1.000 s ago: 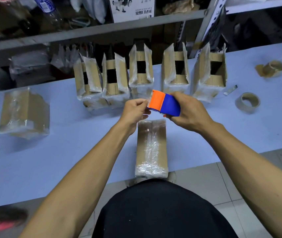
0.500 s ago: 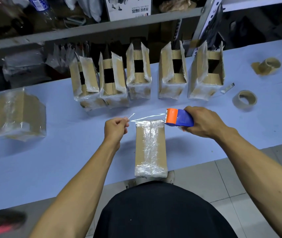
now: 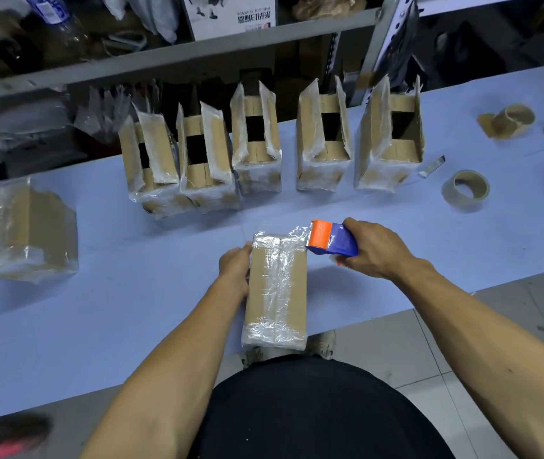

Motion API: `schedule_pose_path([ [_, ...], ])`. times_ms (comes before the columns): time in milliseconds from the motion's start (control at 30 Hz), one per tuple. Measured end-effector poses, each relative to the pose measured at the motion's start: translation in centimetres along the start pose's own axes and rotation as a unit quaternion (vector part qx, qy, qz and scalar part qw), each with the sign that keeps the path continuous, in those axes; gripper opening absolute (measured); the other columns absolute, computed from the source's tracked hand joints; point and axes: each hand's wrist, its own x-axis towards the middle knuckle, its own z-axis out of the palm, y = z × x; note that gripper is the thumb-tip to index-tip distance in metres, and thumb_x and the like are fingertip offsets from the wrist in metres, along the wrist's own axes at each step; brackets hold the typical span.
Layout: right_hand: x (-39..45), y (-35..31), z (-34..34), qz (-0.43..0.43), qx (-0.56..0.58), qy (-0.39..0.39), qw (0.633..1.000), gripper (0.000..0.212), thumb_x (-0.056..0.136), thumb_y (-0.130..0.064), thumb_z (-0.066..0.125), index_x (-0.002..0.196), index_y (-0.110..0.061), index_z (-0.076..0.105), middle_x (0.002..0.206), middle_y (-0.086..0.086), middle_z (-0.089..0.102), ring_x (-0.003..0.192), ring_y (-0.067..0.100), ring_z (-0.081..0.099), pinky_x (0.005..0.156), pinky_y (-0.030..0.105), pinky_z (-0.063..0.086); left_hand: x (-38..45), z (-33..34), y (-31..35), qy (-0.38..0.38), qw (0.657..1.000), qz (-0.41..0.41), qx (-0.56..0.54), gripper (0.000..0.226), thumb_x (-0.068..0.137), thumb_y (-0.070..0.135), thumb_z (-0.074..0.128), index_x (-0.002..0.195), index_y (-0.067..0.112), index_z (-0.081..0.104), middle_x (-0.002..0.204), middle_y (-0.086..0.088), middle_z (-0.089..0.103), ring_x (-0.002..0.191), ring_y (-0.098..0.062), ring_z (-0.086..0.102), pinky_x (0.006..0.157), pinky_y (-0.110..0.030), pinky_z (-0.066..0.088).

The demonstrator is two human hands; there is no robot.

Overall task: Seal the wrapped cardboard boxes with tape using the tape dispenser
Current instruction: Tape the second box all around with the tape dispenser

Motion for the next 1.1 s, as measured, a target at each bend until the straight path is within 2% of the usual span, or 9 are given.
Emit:
schedule_pose_path([
  [67, 0.0, 0.0, 0.1, -0.002, 0.009, 0.0, 1.0, 0.043, 0.079, -0.043, 0.074, 0.103, -0.017, 0.05, 0.1, 0.001, 0.064, 0.084, 0.025, 0.059, 0.068, 0.033, 0.049, -0.2, 0.6, 0.6, 0.023, 0.99, 0.105, 0.087, 0.047, 0.098, 0.057, 0.048, 0.089, 0.014, 0.063, 0.087, -0.002, 0.064, 0.085, -0.026, 0.059, 0.077, -0.032, 0.049],
  [133, 0.2, 0.2, 0.2, -0.004, 0.011, 0.001, 1.0, 0.043, 0.079, -0.043, 0.074, 0.104, -0.017, 0.05, 0.1, 0.001, 0.064, 0.084, 0.026, 0.059, 0.068, 0.033, 0.048, -1.3, 1.4, 0.8, -0.033, 0.972, 0.161, 0.167, 0.065, 0.084, 0.074, 0.051, 0.114, 0.018, 0.066, 0.114, 0.0, 0.069, 0.108, -0.024, 0.064, 0.099, -0.041, 0.051],
  [233, 0.3, 0.8, 0.5, -0.011, 0.02, 0.001, 1.0, 0.042, 0.079, -0.043, 0.074, 0.103, -0.018, 0.05, 0.098, 0.0, 0.064, 0.083, 0.025, 0.059, 0.066, 0.032, 0.048, -1.8, 2.1, -0.2, -0.036, 0.949, 0.219, 0.224, 0.05, 0.081, 0.064, 0.068, 0.11, 0.023, 0.067, 0.109, 0.005, 0.072, 0.102, -0.018, 0.068, 0.092, -0.037, 0.054],
  [333, -0.3, 2.1, 0.5, -0.017, 0.026, -0.014, 0.999, 0.043, 0.079, -0.043, 0.075, 0.104, -0.019, 0.05, 0.097, -0.001, 0.063, 0.082, 0.024, 0.059, 0.07, 0.037, 0.053, -1.3, 2.2, -0.2, -0.031, 0.952, 0.229, 0.203, 0.032, 0.084, 0.053, 0.074, 0.099, 0.026, 0.07, 0.1, 0.007, 0.075, 0.095, -0.015, 0.071, 0.085, -0.033, 0.057],
  [433, -0.7, 3.8, 0.2, -0.024, 0.009, -0.018, 1.0, 0.042, 0.078, -0.042, 0.075, 0.103, -0.02, 0.049, 0.095, -0.001, 0.063, 0.08, 0.023, 0.058, 0.068, 0.035, 0.051, -0.9, 2.1, -0.1, -0.042, 0.958, 0.224, 0.175, 0.023, 0.081, 0.048, 0.08, 0.093, 0.031, 0.072, 0.098, 0.008, 0.076, 0.094, -0.013, 0.072, 0.09, -0.035, 0.058],
  [700, -0.5, 4.6, 0.9, -0.004, -0.018, -0.047, 0.999, 0.043, 0.079, -0.043, 0.074, 0.106, -0.02, 0.048, 0.098, -0.001, 0.063, 0.082, 0.023, 0.059, 0.066, 0.032, 0.048, -1.5, 2.3, 0.0, -0.053, 0.968, 0.199, 0.143, 0.032, 0.074, 0.047, 0.082, 0.095, 0.024, 0.075, 0.093, 0.002, 0.079, 0.091, -0.02, 0.075, 0.093, -0.048, 0.058],
  [900, 2.0, -0.7, 1.2, 0.0, -0.202, -0.039, 0.979, 0.04, 0.078, -0.024, 0.067, 0.112, -0.016, 0.049, 0.1, 0.006, 0.062, 0.083, 0.027, 0.058, 0.067, 0.029, 0.033, -1.7, 2.3, 0.1, -0.043, 0.961, 0.21, 0.173, 0.029, 0.073, 0.053, 0.08, 0.093, 0.033, 0.071, 0.096, 0.007, 0.077, 0.092, -0.015, 0.074, 0.092, -0.045, 0.058],
  [1000, 2.4, -3.2, 1.9, 0.048, -0.247, -0.059, 0.966, 0.034, 0.075, -0.017, 0.068, 0.105, -0.015, 0.053, 0.088, 0.003, 0.055, 0.077, 0.024, 0.055, 0.067, 0.029, 0.032, -2.1, 2.8, -0.4, -0.055, 0.955, 0.212, 0.199, 0.055, 0.072, 0.058, 0.077, 0.118, 0.028, 0.069, 0.114, 0.008, 0.072, 0.105, -0.016, 0.07, 0.096, -0.041, 0.056],
  [1100, 1.7, -2.4, 2.8, 0.09, -0.217, -0.052, 0.971, 0.037, 0.077, -0.017, 0.068, 0.109, -0.013, 0.05, 0.096, 0.006, 0.059, 0.084, 0.026, 0.059, 0.066, 0.031, 0.034, -2.3, 2.7, -0.4, -0.039, 0.955, 0.204, 0.211, 0.078, 0.072, 0.064, 0.075, 0.137, 0.024, 0.058, 0.131, 0.007, 0.063, 0.119, -0.018, 0.062, 0.102, -0.038, 0.051],
])
